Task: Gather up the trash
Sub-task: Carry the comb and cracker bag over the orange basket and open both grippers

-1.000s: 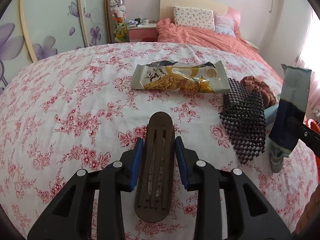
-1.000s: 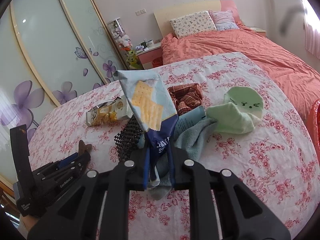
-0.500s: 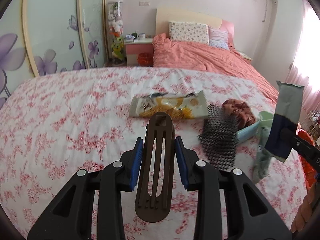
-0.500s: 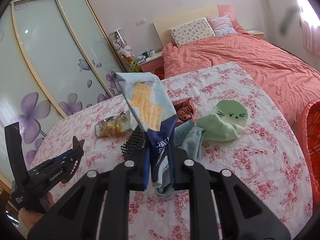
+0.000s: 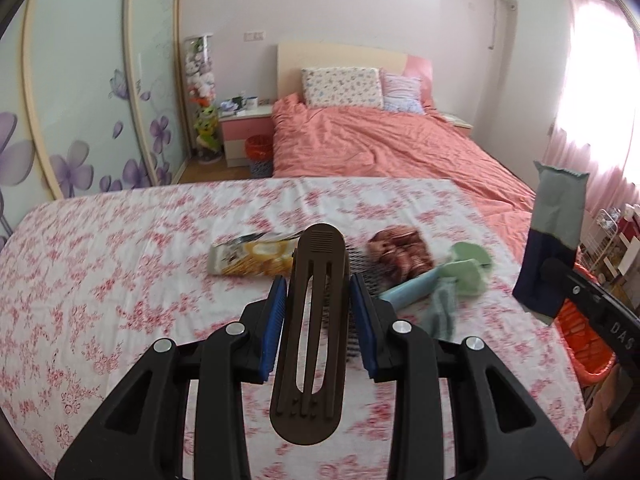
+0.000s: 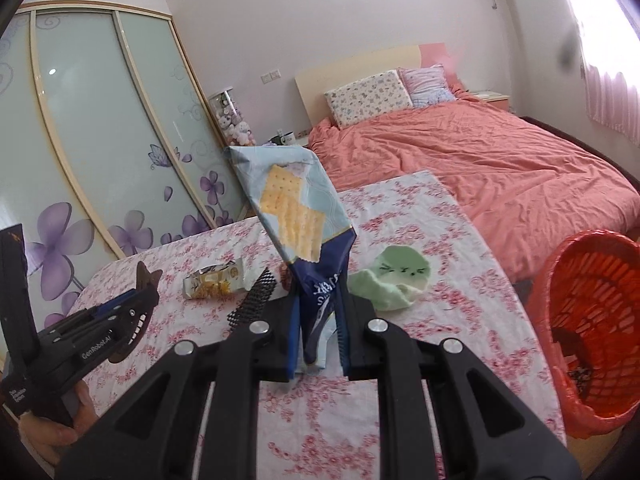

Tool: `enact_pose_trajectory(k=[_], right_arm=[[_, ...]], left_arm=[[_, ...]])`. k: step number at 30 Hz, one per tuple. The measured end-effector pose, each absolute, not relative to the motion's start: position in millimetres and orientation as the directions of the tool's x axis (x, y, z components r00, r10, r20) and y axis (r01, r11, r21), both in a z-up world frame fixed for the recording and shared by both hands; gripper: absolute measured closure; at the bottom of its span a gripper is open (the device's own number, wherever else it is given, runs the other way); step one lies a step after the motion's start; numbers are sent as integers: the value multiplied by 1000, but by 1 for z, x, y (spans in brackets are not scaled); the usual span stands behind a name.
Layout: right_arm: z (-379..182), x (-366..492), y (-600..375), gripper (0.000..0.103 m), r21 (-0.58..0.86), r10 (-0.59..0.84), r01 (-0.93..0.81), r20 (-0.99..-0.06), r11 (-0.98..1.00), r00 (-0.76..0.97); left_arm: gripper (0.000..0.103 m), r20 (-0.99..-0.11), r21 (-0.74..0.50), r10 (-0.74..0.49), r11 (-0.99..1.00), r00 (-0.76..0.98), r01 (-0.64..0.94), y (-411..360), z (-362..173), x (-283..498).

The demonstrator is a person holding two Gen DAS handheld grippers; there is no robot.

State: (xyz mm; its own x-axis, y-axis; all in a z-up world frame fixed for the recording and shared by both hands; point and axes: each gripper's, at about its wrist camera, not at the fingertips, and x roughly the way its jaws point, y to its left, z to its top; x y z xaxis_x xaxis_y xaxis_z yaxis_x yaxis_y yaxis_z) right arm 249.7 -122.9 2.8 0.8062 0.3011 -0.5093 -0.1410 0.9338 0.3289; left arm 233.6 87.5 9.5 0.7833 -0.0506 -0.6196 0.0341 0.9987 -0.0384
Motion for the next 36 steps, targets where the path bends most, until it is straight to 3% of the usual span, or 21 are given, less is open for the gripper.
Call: enact_pose_trajectory(k=[16, 36], right_arm=[[1, 227, -197, 87, 323, 187, -16, -508, 946, 841], [-27, 191, -362, 87, 331, -38, 256, -544, 908, 838]], left_arm=[[70, -584, -43, -190, 978, 789, 204, 12, 27, 221], [70, -587, -113, -500, 830, 637, 547, -163, 9, 218]])
